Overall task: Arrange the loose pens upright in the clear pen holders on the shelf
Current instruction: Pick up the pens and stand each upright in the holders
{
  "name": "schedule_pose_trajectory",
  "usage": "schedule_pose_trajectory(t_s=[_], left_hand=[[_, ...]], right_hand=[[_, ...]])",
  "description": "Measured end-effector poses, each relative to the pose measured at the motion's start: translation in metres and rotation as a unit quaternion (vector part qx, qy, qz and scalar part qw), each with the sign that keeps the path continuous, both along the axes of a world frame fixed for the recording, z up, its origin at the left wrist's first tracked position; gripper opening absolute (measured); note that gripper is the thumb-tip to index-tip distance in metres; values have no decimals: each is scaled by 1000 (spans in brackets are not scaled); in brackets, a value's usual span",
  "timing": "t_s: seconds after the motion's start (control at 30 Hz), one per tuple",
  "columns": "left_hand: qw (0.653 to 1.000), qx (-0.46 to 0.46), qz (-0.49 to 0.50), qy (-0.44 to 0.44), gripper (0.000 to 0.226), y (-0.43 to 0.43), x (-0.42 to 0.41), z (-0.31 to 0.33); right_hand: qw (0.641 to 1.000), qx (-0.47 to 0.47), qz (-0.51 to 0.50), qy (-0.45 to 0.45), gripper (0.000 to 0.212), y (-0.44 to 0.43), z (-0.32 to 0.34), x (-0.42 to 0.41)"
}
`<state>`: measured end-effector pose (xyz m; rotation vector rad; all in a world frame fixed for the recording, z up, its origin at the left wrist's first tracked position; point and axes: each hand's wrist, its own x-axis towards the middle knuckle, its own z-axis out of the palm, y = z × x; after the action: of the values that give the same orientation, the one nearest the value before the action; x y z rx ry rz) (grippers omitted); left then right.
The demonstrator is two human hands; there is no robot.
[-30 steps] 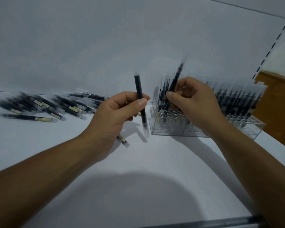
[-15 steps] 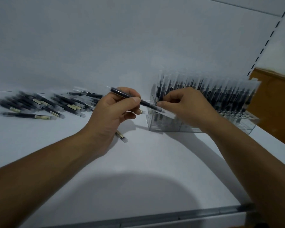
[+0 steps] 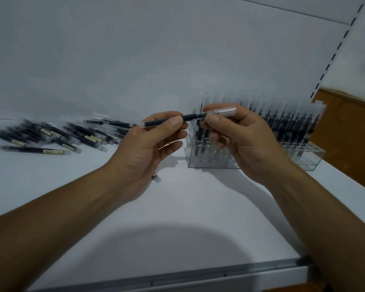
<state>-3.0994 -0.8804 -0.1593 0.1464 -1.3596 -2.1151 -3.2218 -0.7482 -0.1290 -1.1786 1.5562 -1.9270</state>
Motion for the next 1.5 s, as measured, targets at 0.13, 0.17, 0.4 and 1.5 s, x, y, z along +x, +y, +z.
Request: schedule_pose_trajectory(t_s=[0.13, 0.17, 0.4, 1.5], left_hand=[[962, -257, 46, -83, 30, 1, 2, -9], [911, -388, 90, -111, 36, -1, 3, -13], [695, -679, 91, -219, 78, -8, 5, -25], [629, -687, 119, -344, 50, -86, 41, 11]], right_hand=[[998, -47, -28, -39, 5, 4, 8, -7], [996, -56, -54, -39, 8, 7, 13, -12], [970, 28, -211, 115, 8, 26, 40, -37], [804, 299, -203, 472, 14, -18, 42, 26]])
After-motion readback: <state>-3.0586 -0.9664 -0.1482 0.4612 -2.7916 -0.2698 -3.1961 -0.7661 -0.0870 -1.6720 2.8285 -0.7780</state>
